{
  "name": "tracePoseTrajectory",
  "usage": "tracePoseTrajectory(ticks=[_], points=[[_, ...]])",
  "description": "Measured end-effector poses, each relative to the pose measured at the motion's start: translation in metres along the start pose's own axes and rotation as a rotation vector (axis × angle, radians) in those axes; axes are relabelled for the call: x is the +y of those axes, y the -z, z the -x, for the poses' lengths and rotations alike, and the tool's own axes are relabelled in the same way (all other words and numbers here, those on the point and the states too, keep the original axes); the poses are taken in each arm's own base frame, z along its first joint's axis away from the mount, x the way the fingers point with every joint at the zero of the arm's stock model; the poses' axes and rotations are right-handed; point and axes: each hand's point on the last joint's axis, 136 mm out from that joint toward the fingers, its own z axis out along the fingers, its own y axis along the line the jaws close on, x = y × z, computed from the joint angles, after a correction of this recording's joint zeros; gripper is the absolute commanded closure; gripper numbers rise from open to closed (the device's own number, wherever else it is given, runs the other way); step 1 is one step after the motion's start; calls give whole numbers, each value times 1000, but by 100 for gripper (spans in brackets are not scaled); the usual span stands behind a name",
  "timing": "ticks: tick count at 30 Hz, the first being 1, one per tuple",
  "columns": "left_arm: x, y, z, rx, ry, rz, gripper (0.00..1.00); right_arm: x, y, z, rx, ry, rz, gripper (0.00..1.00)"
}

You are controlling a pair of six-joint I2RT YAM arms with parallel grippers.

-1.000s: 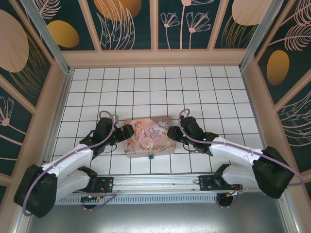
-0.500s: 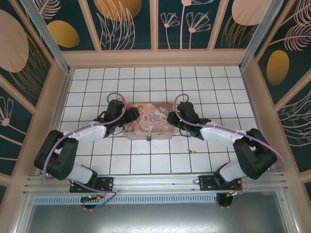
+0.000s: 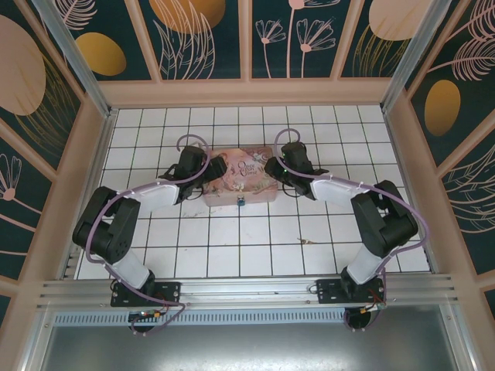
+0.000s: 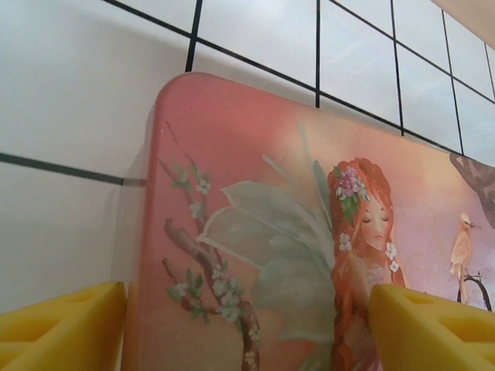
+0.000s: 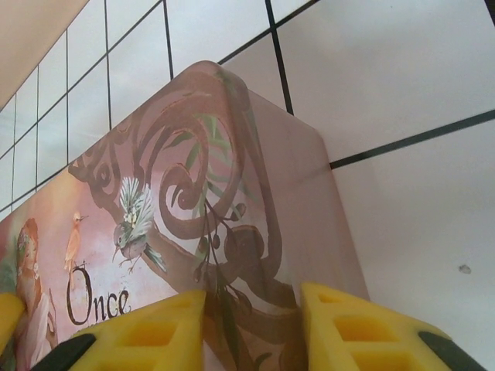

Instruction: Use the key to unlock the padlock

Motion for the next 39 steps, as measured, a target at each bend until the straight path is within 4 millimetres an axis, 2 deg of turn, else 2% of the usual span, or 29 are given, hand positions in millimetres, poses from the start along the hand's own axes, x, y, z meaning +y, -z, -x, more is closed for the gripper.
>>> tracePoseTrajectory(ticks=[3,12,13,16,23,28,32,34,39], points=[[-4,-5,3,2,-11,-6,16,-1,0,1,-7,-8,-6,53],[-21,-8,0,36,-36,-62,7,-2,1,3,-20,-27,-14,12],[-22,-7,-2,41,-38,-67,3,-1,2,4,-22,-26,-11,10],[-27,-7,-3,43,-47,-76,1,6,8,8,-35,-25,6,4],[-34,-2,7,20,-59,-86,1,18,38,26,-91,-24,39,1],[-49,21,41,-71,-84,-95,1,18,72,40,-170,8,21,1],[-57,48,68,-164,-89,-108,1,-4,96,31,-193,17,-34,1],[-60,62,80,-209,-85,-114,1,-23,105,20,-185,17,-76,1],[-60,85,89,-269,-78,-115,1,-70,122,-15,-133,2,-182,5]])
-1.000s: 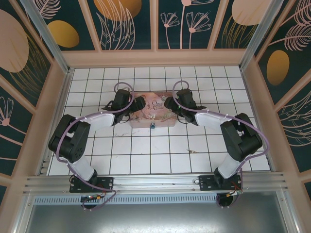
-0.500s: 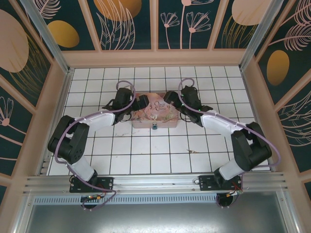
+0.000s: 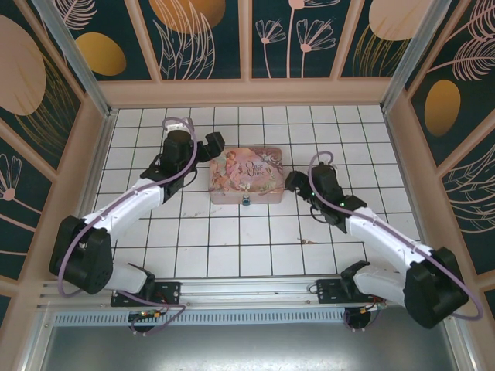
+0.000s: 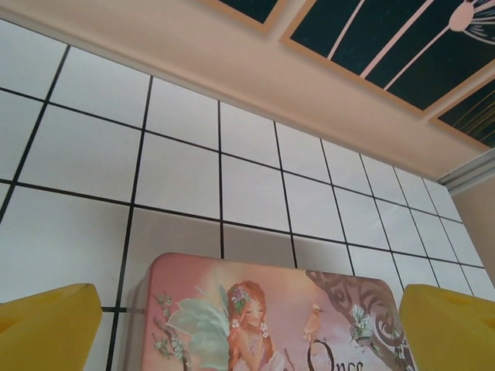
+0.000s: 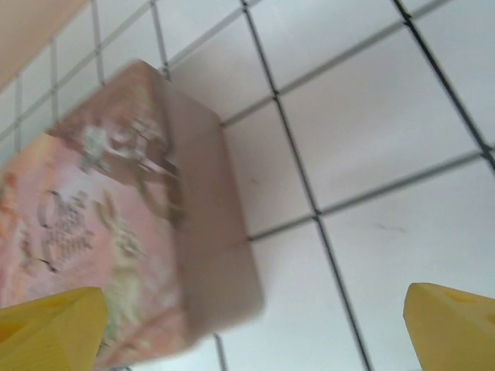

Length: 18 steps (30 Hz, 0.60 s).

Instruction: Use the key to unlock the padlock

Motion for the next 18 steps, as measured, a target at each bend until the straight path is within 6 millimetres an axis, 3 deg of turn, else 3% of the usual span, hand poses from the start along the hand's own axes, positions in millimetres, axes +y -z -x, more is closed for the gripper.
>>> tracePoseTrajectory(ticks=[7,18], points=[[5,2,-8,30,-2,16,1,-29,17,-23,46,-61,-39,23],[3,32,-51,168,37,-95,1,-41,15,-64,159,-86,-62,33]])
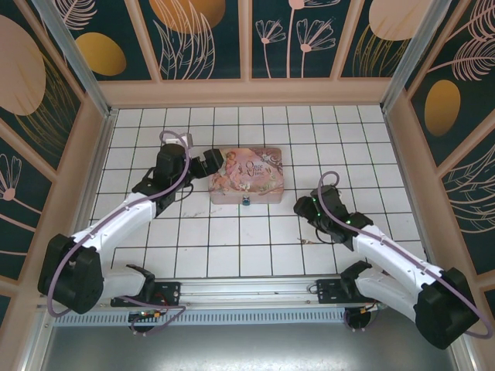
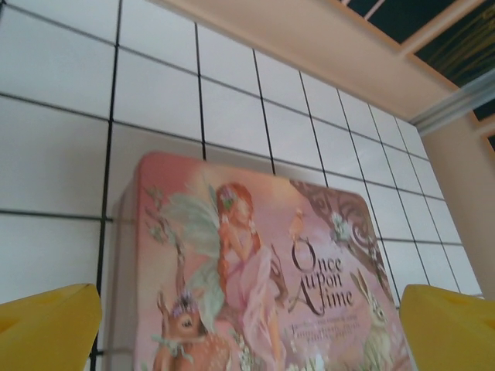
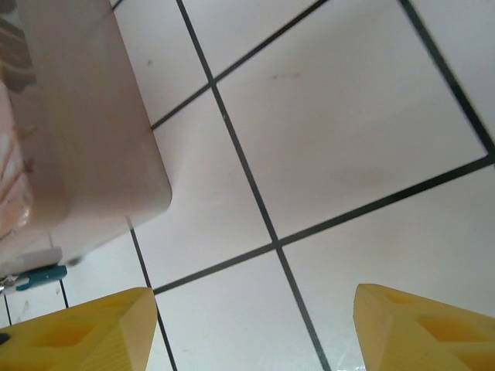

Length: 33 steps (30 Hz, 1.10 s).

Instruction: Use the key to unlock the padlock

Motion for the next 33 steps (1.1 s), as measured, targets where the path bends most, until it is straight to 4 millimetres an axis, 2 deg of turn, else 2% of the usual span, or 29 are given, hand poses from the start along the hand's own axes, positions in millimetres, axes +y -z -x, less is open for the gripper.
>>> tracePoseTrajectory(ticks=[4,9,15,33], points=[[3,0,-20,60,22,-21,1,-2,-4,-13,32,6,-13,33],[2,-1,-38,114,38,-42,1,-17,-9,-30,66,-9,-47,33],[-4,-1,-37,108,41,-71,1,-29,-15,-43,95,-6,-81,34],[-3,-7,-38,97,57,-79,1,-23,-13,-79,172,-14,-76,39]])
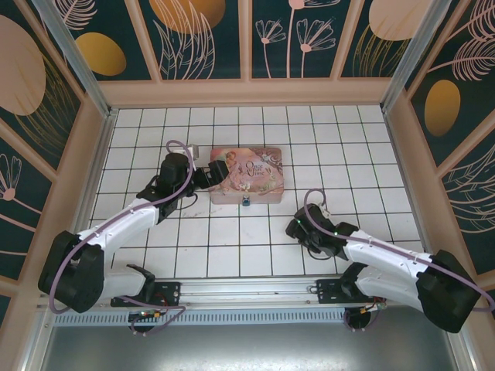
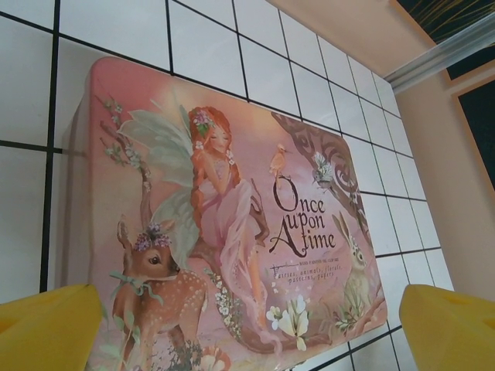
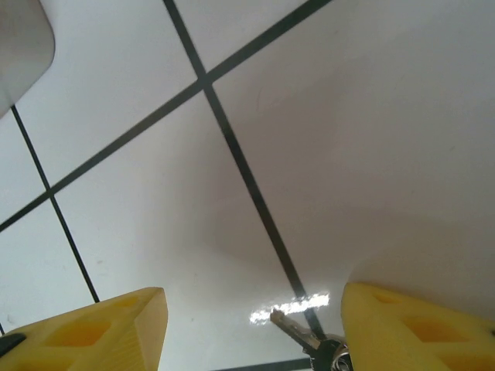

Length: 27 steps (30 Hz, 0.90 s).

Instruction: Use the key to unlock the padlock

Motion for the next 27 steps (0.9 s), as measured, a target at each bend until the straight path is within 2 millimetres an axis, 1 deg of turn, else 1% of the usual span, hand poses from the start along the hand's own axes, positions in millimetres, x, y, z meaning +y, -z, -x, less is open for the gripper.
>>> tracePoseTrajectory(ticks=[9,18,27], points=[[5,-6,-3,11,4,9,1,14,0,-22,39,56,-34,36],[6,-8,-5,18,5,11,1,15,-5,-25,62,113,-138,36],[6,-9,-7,27,6,9,1,17,-10,-34,82,282,-282,35]])
